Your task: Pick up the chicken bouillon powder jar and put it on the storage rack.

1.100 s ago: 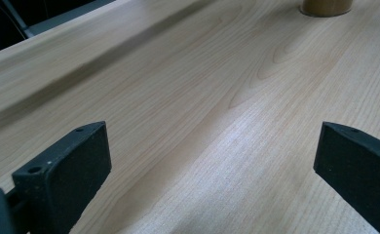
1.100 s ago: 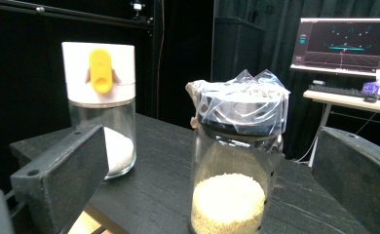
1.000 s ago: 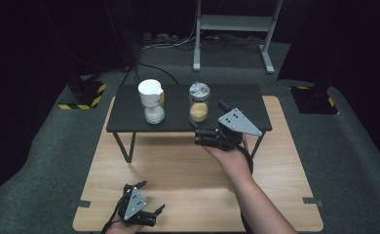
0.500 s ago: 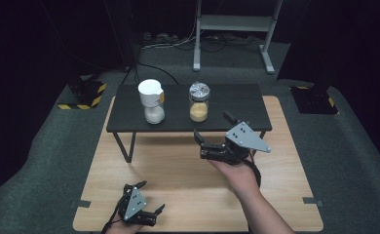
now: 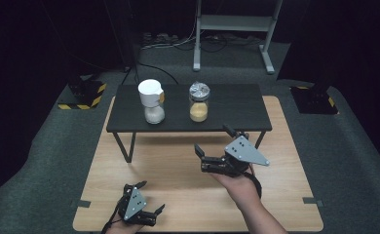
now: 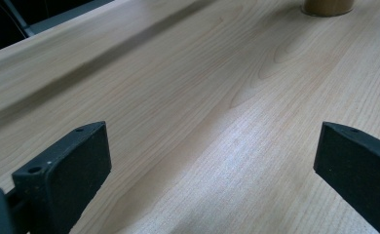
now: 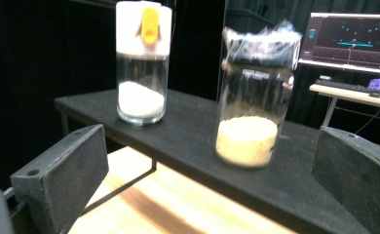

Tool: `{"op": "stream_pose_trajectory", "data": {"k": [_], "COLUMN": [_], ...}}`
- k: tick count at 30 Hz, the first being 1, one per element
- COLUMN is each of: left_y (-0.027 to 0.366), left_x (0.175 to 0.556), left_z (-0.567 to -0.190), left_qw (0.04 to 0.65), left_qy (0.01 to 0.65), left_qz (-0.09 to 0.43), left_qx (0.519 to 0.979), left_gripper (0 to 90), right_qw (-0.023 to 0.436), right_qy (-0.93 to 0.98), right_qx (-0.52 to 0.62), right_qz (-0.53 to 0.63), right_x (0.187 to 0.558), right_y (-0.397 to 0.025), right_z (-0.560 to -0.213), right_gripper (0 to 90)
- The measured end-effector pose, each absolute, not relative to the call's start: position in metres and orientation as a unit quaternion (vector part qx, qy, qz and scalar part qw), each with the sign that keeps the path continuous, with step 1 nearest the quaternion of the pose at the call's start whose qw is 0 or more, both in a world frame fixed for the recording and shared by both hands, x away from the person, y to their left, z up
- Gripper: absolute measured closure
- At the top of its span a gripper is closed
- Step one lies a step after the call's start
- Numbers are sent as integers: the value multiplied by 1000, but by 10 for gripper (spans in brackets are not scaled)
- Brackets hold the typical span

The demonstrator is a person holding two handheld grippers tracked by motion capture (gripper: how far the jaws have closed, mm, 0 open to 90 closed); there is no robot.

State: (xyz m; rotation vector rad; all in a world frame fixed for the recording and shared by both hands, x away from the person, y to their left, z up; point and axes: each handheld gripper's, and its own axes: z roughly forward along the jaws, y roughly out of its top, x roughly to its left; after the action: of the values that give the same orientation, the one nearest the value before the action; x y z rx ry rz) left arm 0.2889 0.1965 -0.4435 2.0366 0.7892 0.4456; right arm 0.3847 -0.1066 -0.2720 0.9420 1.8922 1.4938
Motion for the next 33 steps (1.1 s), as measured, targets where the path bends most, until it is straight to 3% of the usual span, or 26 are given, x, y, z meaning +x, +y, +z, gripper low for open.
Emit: {"op": "stream_pose_trajectory", "data": {"k": [33], "left_y": [196], "left_x": [289], "left_z": [-443], "left_qw": [440], "left_qy": [316], "left_qz": [181], "left_qx": [821], "left_gripper": [5], "right_qw": [221], "right_qy": [761], "right_qx": [332], "right_qz": [511], "right_x": [325], "right_y": [-104], "right_z": [-360], "right_gripper": [0]}}
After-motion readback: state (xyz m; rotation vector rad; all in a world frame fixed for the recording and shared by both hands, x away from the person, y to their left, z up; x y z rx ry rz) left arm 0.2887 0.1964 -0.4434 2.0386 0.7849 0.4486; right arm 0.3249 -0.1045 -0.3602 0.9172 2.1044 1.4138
